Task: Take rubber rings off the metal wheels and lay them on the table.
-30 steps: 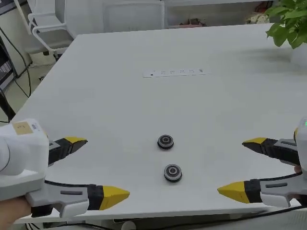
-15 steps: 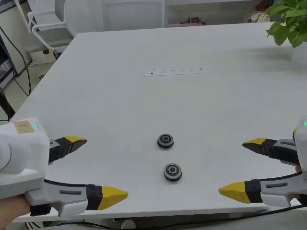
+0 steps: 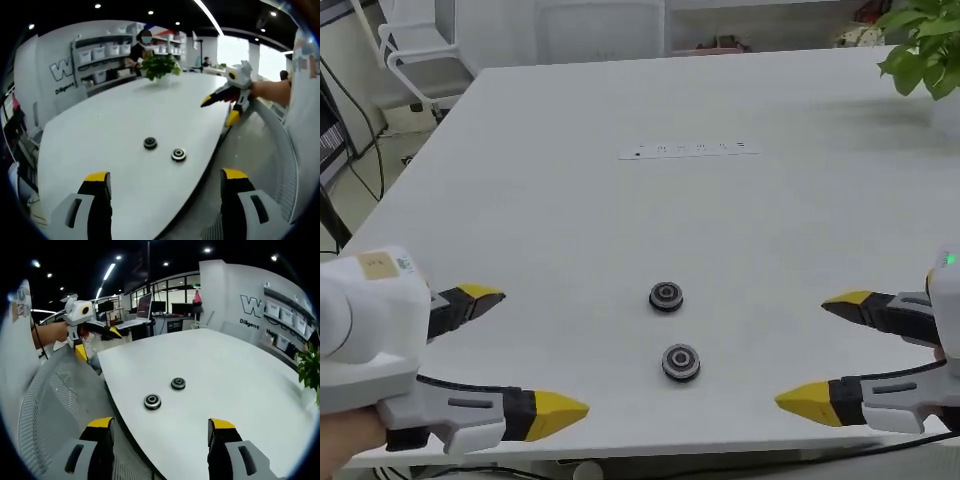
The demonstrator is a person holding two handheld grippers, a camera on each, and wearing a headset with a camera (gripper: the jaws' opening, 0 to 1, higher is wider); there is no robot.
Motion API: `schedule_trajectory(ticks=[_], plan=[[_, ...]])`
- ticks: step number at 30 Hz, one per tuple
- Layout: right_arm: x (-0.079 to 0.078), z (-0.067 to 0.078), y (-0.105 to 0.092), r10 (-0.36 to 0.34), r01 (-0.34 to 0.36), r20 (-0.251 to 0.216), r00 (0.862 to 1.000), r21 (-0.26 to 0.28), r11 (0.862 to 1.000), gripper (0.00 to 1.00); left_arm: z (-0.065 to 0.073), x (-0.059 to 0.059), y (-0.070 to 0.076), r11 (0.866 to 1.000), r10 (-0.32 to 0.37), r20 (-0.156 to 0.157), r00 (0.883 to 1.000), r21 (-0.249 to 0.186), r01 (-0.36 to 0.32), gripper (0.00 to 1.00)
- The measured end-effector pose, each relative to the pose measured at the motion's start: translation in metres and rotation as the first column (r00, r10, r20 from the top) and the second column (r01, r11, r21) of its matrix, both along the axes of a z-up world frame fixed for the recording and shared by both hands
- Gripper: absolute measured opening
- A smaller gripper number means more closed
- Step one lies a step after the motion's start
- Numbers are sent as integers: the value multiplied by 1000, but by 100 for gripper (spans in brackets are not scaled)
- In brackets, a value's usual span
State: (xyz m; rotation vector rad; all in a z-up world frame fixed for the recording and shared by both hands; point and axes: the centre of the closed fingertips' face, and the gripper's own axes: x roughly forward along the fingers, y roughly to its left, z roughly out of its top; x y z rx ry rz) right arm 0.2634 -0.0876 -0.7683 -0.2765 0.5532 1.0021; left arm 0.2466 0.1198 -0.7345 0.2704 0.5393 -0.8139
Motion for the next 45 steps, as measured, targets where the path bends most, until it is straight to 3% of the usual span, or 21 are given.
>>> schedule_trajectory(ticks=[22,31,40,45], plan=[[23,0,9,47,-47,21,999,-6,999,74,-4,22,-8,999,-38,-1,999,9,38,91],[32,-7,15,70,-70,8,998,-11,997,73,-12,33,-9,997,-64,-4,998,42,64,90],[40,-19,18,79,-79,-22,997,5,997,73,-24,39,-15,994,-91,-25,996,54,92,89],[39,-27,23,134,-135,-7,991,-18,991,73,-35,39,-22,990,-121,-49,991,69,124,89]])
